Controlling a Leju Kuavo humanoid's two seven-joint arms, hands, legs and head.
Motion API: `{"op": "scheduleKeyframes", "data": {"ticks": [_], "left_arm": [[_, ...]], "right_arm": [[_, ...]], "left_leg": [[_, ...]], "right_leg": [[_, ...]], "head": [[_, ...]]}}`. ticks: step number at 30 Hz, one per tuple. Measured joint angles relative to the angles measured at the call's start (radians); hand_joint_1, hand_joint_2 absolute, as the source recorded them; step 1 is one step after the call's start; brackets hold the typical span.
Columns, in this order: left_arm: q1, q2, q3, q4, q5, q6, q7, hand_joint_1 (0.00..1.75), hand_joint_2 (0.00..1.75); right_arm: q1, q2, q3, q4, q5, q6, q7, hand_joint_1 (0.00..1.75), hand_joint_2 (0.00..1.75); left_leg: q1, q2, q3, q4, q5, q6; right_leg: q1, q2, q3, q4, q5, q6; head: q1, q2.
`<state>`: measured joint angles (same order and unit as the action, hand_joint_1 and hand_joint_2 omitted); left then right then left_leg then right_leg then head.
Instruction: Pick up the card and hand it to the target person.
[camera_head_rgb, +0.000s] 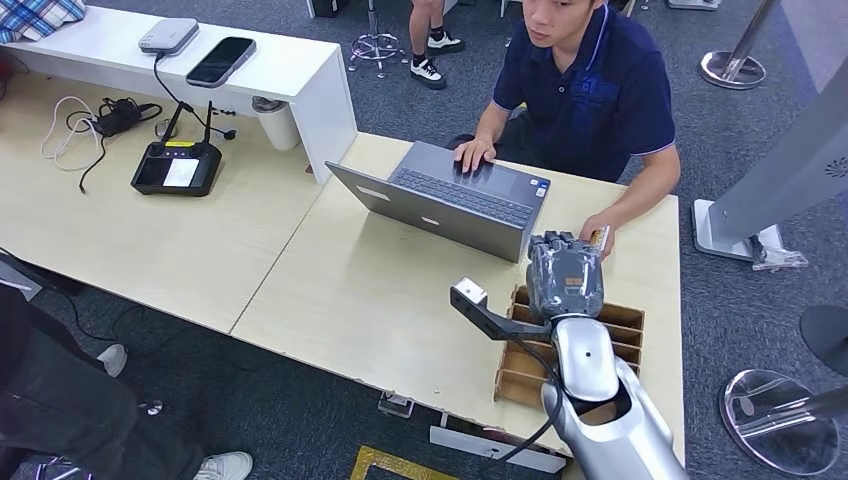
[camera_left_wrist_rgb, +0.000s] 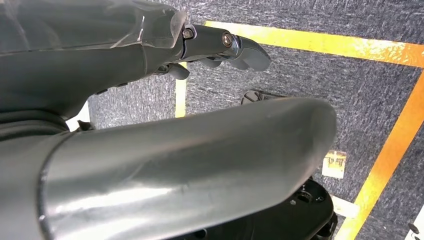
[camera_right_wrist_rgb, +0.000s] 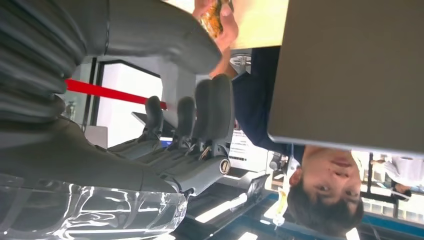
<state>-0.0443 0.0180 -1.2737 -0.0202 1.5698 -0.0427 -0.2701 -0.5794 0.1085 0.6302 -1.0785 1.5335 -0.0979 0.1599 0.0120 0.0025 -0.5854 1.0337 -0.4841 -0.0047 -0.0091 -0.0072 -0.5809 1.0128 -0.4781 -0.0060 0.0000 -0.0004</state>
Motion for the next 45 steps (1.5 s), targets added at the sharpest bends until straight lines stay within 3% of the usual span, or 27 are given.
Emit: {"op": "scheduleKeyframes", "data": {"ticks": [3,20,25,34,45], "left_arm": [[0.003,-0.001,0.0,0.0,0.0,0.0,0.0,0.0,0.0],[0.006,0.002,0.0,0.0,-0.007,-0.012,-0.002,0.0,0.0],[0.006,0.003,0.0,0.0,-0.008,-0.016,-0.002,0.0,0.0],[0.006,0.008,0.0,0.0,-0.003,-0.021,-0.001,0.0,0.0],[0.006,0.01,0.0,0.0,-0.002,-0.022,-0.001,0.0,0.0]], "right_arm": [[0.009,-0.006,0.0,0.0,0.007,0.001,0.005,0.99,1.75],[0.043,-0.074,-0.019,-0.029,0.034,0.018,0.039,1.09,1.75],[0.046,-0.082,-0.024,-0.031,0.034,0.02,0.041,1.09,1.75],[0.046,-0.091,-0.032,-0.003,0.034,0.012,0.04,0.89,1.75],[0.055,-0.091,-0.033,0.029,0.033,0.006,0.036,0.96,1.75]], "left_leg": [[0.0,0.0,0.0,0.0,0.0,0.0],[0.0,0.0,0.0,0.0,0.0,0.0],[0.0,0.0,0.0,0.0,0.0,0.0],[0.0,0.0,0.0,0.0,0.0,0.0],[0.0,0.0,0.0,0.0,0.0,0.0]], "right_leg": [[0.0,0.0,0.0,0.0,0.0,0.0],[0.0,0.0,0.0,0.0,0.0,0.0],[0.0,0.0,0.0,0.0,0.0,0.0],[0.0,0.0,0.0,0.0,0.0,0.0],[0.0,0.0,0.0,0.0,0.0,0.0]], "head": [[0.0,0.0],[0.0,0.0],[0.0,0.0],[0.0,0.0],[0.0,0.0]]}}
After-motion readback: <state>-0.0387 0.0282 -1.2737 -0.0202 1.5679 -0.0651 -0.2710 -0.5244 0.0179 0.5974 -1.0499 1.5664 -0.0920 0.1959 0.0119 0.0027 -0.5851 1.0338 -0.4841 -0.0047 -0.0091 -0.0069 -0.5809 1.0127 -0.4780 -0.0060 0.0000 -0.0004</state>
